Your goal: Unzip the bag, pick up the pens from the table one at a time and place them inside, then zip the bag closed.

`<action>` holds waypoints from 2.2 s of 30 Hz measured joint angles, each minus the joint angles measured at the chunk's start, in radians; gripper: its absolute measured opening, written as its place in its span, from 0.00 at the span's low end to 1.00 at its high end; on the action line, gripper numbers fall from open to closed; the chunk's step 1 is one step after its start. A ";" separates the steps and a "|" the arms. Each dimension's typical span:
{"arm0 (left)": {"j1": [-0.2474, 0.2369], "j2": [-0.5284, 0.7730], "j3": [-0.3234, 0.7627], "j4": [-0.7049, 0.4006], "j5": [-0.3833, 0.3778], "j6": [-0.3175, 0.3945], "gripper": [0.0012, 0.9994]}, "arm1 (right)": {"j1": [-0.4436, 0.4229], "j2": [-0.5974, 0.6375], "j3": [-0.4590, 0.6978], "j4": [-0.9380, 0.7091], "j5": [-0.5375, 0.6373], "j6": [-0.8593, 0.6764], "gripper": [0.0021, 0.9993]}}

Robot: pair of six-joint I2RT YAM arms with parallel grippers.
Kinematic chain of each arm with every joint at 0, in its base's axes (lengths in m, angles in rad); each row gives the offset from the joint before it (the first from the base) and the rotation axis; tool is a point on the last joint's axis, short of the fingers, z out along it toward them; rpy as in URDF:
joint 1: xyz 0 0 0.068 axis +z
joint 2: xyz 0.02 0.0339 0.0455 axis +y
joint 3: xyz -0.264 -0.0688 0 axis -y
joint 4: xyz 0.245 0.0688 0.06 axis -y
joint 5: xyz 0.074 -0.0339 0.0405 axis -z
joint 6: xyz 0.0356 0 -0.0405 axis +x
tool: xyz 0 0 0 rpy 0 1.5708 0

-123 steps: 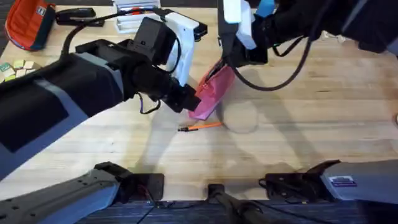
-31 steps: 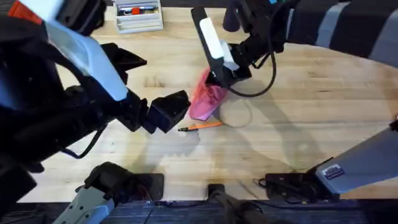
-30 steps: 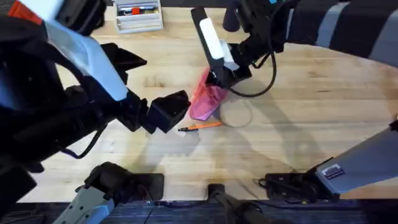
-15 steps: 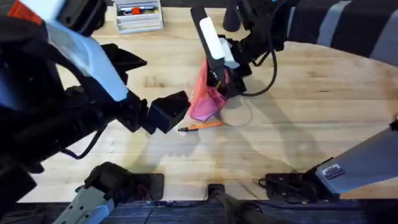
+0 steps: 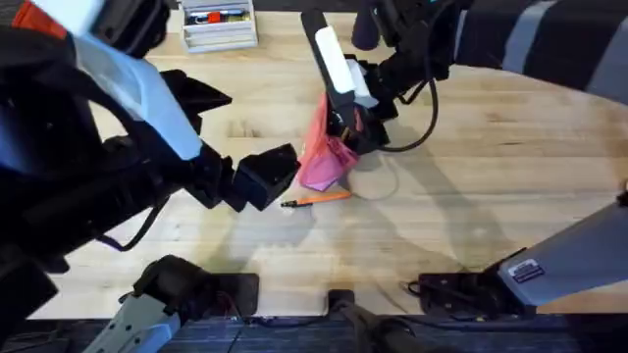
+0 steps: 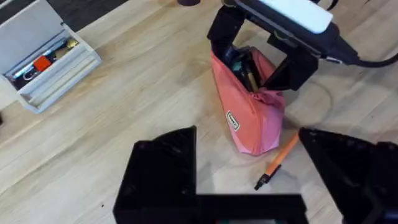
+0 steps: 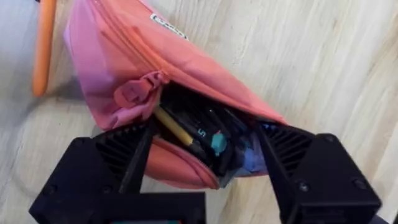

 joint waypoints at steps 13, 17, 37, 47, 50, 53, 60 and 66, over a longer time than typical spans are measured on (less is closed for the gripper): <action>0.000 0.000 0.000 -0.001 0.000 0.000 0.99 | 0.005 -0.180 0.000 -0.018 -0.009 0.205 1.00; 0.000 0.000 0.000 -0.006 0.000 0.000 0.99 | -0.002 -0.224 0.000 -0.020 -0.009 0.330 1.00; 0.000 0.000 0.000 -0.006 0.000 0.000 0.99 | -0.032 -0.373 0.000 -0.399 -0.022 0.518 1.00; 0.000 0.000 0.000 -0.006 0.000 0.000 0.99 | 0.002 -0.373 0.000 -0.436 -0.043 0.522 1.00; 0.000 0.000 0.000 -0.006 0.000 0.000 0.99 | 0.002 -0.378 0.000 -0.437 -0.042 0.522 1.00; 0.000 0.000 0.000 -0.006 0.000 0.000 0.99 | 0.002 -0.406 0.000 -0.448 -0.042 0.522 1.00; 0.000 0.000 0.000 -0.006 0.000 0.000 0.99 | 0.025 -0.492 -0.024 -0.450 -0.043 0.522 1.00; 0.000 0.000 0.000 -0.006 0.000 0.000 0.99 | 0.120 -0.517 -0.173 -0.392 -0.049 0.522 1.00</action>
